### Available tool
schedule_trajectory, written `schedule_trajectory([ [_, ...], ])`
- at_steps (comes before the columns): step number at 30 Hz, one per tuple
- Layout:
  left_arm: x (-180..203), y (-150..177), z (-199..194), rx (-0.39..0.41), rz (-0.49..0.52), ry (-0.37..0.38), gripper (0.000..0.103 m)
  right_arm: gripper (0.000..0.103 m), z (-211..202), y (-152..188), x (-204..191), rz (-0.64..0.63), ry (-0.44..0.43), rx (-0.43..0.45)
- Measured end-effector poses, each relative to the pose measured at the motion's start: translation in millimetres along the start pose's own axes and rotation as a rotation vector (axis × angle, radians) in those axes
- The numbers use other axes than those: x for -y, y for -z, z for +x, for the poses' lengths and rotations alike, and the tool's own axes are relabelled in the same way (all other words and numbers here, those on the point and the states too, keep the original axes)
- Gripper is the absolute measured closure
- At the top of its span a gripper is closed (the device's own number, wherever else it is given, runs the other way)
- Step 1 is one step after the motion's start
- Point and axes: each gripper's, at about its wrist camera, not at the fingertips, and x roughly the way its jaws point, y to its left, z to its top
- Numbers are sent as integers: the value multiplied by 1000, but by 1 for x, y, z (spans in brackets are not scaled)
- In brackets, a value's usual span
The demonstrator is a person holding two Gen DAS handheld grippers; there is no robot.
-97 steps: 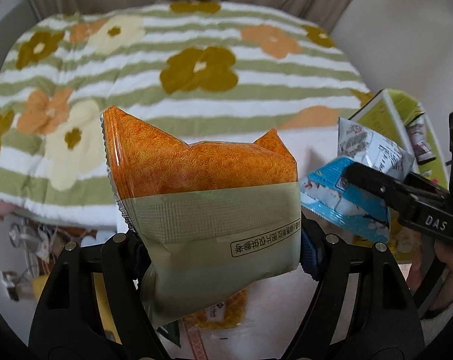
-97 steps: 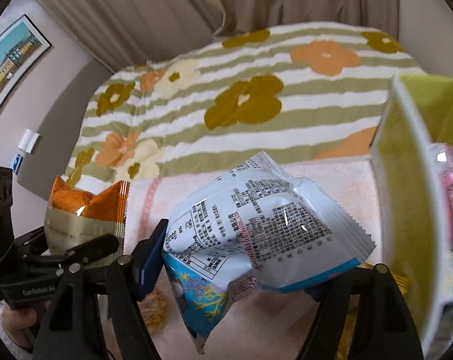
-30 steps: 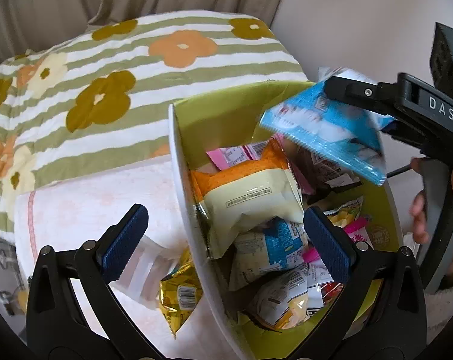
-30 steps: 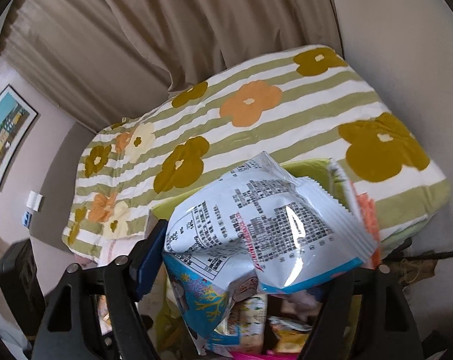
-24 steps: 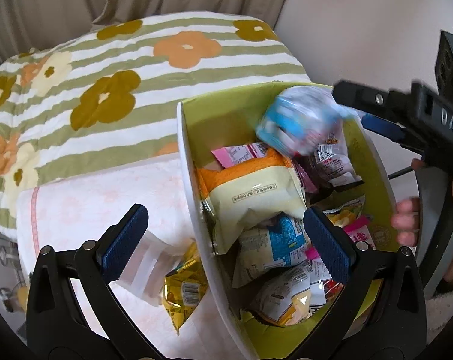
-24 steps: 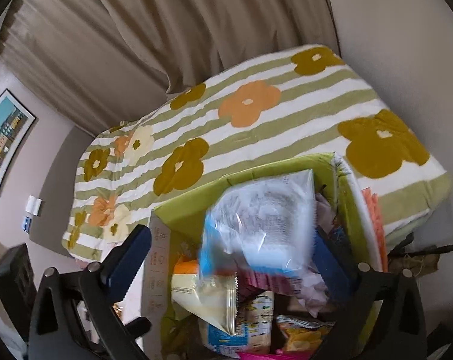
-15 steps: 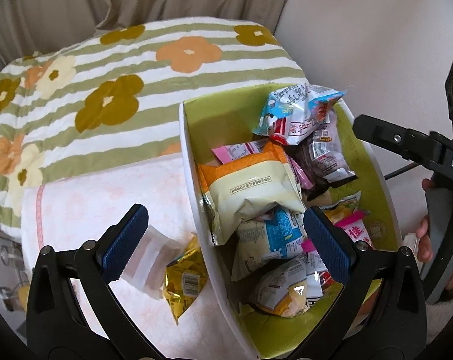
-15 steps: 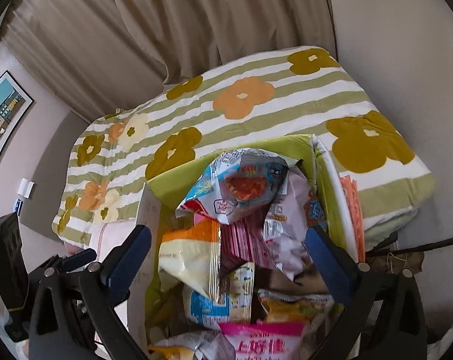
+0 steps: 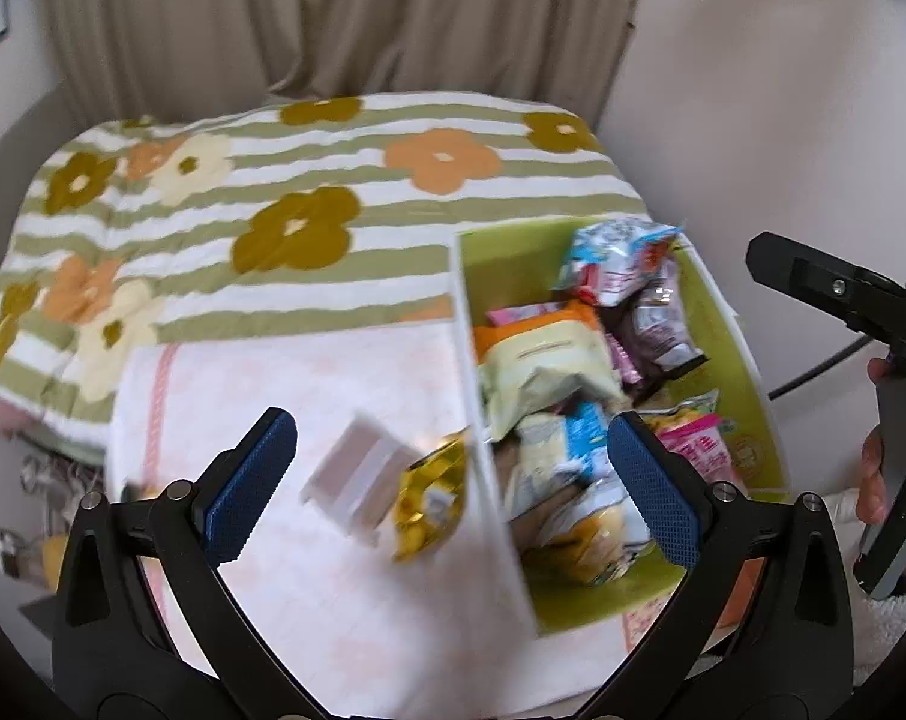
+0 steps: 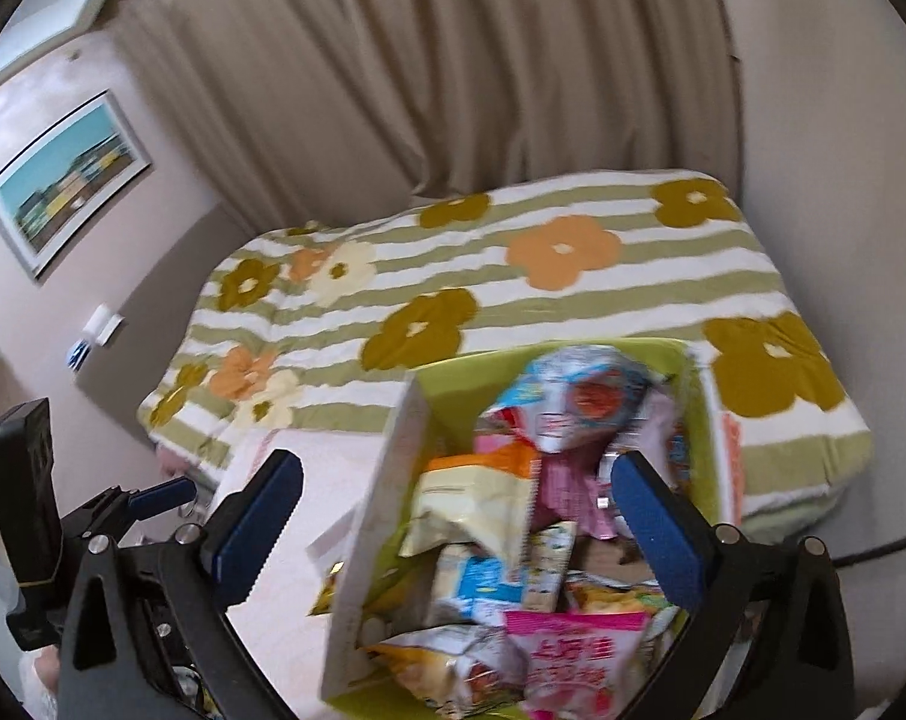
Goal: Organize snacks
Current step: 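Move both open grippers back toward the waffle and green cracker packs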
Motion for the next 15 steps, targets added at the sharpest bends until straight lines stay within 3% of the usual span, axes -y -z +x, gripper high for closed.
schedule_trajectory([
  [6,-44,25,-28,22,-80,-46,0,0,5,10,-43,-72,-43,-8],
  [15,-126,58,-47,21,-135,-50,0,0,33,29,-120,-105,-62,-20],
])
